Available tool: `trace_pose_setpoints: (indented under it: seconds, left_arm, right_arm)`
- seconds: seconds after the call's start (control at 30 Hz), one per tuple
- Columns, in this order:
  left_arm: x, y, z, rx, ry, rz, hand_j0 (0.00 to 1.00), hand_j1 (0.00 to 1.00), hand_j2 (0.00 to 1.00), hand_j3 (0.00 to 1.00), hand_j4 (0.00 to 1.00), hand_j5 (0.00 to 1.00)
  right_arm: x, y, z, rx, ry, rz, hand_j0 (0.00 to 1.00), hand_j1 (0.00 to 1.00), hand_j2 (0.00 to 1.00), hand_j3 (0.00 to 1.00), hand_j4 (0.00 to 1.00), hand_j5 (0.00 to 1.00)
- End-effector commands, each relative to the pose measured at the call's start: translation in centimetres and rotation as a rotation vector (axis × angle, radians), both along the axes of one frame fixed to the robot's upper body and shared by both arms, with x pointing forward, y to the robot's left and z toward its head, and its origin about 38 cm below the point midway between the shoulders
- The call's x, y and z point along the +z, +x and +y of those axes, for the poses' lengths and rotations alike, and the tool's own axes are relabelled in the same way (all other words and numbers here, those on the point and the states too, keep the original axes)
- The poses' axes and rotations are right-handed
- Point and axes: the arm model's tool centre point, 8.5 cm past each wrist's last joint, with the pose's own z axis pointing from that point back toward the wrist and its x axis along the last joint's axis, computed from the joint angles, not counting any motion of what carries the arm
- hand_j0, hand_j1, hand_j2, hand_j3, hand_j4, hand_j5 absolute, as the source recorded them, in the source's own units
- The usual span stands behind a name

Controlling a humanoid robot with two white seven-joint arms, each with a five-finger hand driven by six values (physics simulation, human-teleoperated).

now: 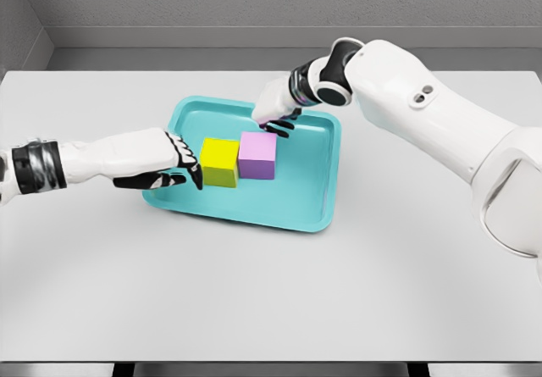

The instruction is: Push two cubes

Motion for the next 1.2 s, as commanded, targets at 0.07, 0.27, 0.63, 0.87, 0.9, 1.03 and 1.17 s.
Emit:
trace_pose_setpoints:
  seconds: [0.07,0.27,0.63,0.87,0.9,1.03,1.17]
  left_arm:
    - [-0.3,0.1,-0.3,0.000,-0.008,0.006,0.49,0.49,0.49,0.49,0.49,0.49]
    - [-2.4,0.6,-1.8,0.010,-0.036,0.040,0.49,0.49,0.49,0.49,0.49,0.49]
    - [-3.8,2.1,-1.8,0.055,-0.050,0.074,0.49,0.49,0.49,0.49,0.49,0.49]
    - [-3.9,3.0,-2.0,0.069,-0.045,0.070,0.49,0.49,0.49,0.49,0.49,0.49]
    - [-3.9,3.0,-2.0,0.069,-0.045,0.070,0.49,0.49,0.49,0.49,0.49,0.49]
    - [-3.8,3.0,-2.0,0.069,-0.045,0.068,0.49,0.49,0.49,0.49,0.49,0.49]
    - [-3.9,3.5,-1.7,0.083,-0.042,0.072,0.49,0.49,0.49,0.49,0.49,0.49]
  right_arm:
    - [-0.5,-0.4,0.2,0.018,-0.019,0.002,0.12,0.12,0.12,0.12,0.12,0.12]
    - [-0.8,-0.7,0.5,0.035,-0.030,0.005,0.12,0.12,0.12,0.12,0.12,0.12]
    - [-0.6,-1.8,1.9,0.089,-0.021,0.003,0.12,0.12,0.12,0.12,0.12,0.12]
    - [-0.6,-1.5,1.3,0.070,-0.025,0.001,0.12,0.12,0.12,0.12,0.12,0.12]
    - [-0.6,-1.2,1.0,0.056,-0.028,-0.005,0.12,0.12,0.12,0.12,0.12,0.12]
    - [-0.4,-0.8,0.6,0.025,-0.035,-0.030,0.12,0.12,0.12,0.12,0.12,0.12]
    - [0.0,-0.4,0.2,0.000,-0.035,-0.046,0.12,0.12,0.12,0.12,0.12,0.12]
